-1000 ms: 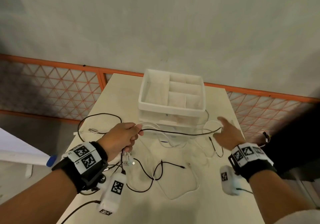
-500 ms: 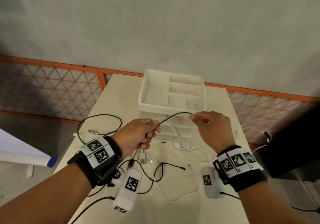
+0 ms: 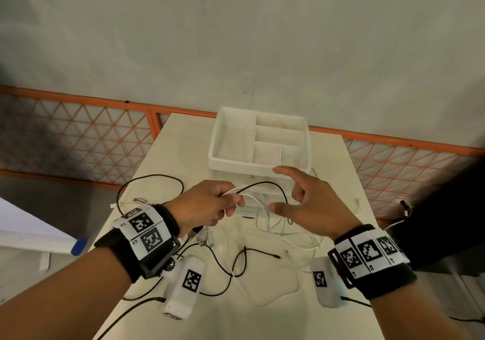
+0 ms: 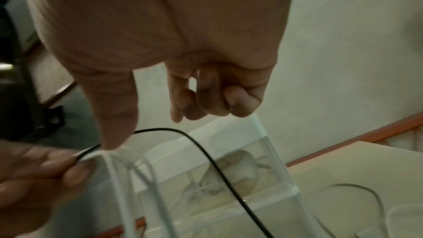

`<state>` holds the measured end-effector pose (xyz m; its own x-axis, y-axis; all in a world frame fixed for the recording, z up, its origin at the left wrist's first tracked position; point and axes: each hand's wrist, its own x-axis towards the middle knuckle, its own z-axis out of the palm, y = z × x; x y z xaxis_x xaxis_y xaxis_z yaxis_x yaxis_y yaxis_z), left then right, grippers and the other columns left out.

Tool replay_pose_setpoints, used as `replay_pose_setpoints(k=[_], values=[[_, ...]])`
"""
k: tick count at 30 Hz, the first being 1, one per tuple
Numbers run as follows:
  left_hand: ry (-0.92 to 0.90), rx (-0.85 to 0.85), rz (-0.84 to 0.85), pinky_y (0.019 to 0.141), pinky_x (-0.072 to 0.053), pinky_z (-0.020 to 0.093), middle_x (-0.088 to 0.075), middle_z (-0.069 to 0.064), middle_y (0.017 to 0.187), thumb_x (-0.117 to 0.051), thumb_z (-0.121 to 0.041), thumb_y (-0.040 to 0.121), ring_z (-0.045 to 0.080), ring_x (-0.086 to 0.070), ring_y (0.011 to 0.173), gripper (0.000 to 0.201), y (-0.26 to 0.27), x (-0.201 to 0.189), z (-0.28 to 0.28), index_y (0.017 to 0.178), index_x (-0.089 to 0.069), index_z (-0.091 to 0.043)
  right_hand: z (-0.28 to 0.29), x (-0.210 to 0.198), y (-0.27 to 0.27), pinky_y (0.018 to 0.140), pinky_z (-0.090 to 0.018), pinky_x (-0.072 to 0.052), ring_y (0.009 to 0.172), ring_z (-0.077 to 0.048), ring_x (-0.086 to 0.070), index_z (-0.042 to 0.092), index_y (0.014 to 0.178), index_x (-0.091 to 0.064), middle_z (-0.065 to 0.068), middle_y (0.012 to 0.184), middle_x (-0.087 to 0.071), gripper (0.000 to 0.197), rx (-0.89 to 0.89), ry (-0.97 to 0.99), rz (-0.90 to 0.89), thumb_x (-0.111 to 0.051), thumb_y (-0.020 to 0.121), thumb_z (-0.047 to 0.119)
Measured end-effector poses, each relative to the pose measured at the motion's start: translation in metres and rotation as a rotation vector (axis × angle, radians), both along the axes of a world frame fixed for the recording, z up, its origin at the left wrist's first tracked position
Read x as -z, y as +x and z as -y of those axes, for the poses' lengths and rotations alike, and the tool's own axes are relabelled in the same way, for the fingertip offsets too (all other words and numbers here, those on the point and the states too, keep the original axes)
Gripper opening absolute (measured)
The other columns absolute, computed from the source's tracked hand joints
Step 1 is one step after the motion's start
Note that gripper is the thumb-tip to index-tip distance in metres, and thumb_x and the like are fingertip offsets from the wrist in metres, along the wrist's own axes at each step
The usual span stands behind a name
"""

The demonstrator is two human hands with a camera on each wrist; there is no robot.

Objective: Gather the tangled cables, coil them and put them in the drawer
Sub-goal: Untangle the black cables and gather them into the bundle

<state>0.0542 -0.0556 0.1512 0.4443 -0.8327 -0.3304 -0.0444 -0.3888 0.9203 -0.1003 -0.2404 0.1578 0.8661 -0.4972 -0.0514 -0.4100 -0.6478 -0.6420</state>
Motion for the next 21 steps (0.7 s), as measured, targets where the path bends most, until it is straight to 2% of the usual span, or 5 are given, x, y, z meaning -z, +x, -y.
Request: replay_pose_setpoints(k=[6, 10, 15, 18, 21], values=[[-0.267, -0.027, 0.135, 0.046, -0.029, 0.018, -0.039, -0.009, 0.054, -0.061, -0.042, 0.088, 0.01, -0.028, 0.05, 0.031, -0.01, -0.043, 0.004, 0.088, -0.075, -0.014, -0.013, 0.045, 0.011, 0.072, -0.035, -0.053, 0.073, -0.013, -0.064, 0.034, 0.066, -0.062, 0.01, 0.067, -0.062, 0.032, -0.071, -0.083, -0.249, -0.061, 0.083, 0.061], [-0.423, -0.139, -0.033, 0.051, -0.018, 0.029, -0.026, 0.0, 0.057, -0.057, -0.041, 0.089, 0.024, -0.015, 0.06, 0.036, 0.004, -0.057, -0.001, 0.082, -0.078, -0.012, 0.04, 0.078, -0.01, 0.084, -0.036, -0.053, 0.092, -0.03, -0.065, 0.022, 0.096, -0.066, -0.004, 0.092, -0.064, 0.031, 0.253, -0.064, -0.465, -0.055, 0.093, 0.051], [-0.041, -0.038, 0.281, 0.051, -0.034, 0.019, -0.054, -0.011, 0.06, -0.057, -0.047, 0.09, 0.004, -0.041, 0.047, 0.032, 0.02, -0.031, -0.021, 0.084, -0.08, -0.026, 0.111, 0.064, -0.024, 0.066, -0.041, -0.053, 0.066, -0.03, -0.066, 0.015, 0.1, -0.073, -0.011, 0.081, -0.075, 0.027, 0.678, 0.132, -0.141, -0.056, 0.092, 0.035], [0.245, 0.098, 0.452, 0.055, -0.039, 0.015, -0.06, -0.013, 0.067, -0.05, -0.05, 0.095, -0.002, -0.053, 0.052, 0.036, 0.028, -0.004, -0.026, 0.083, -0.078, -0.029, 0.121, 0.042, -0.022, 0.074, -0.043, -0.059, 0.072, -0.028, -0.071, 0.023, 0.085, -0.067, -0.005, 0.08, -0.073, 0.03, 0.692, 0.06, 0.152, -0.065, 0.088, 0.053], [0.363, 0.144, 0.516, 0.049, -0.032, 0.015, -0.053, -0.011, 0.064, -0.046, -0.042, 0.1, 0.003, -0.043, 0.047, 0.038, 0.025, 0.023, -0.027, 0.077, -0.071, -0.026, 0.119, 0.037, -0.019, 0.075, -0.042, -0.058, 0.076, -0.022, -0.073, 0.03, 0.081, -0.062, 0.006, 0.08, -0.072, 0.017, 0.653, 0.066, 0.311, -0.075, 0.085, 0.041]])
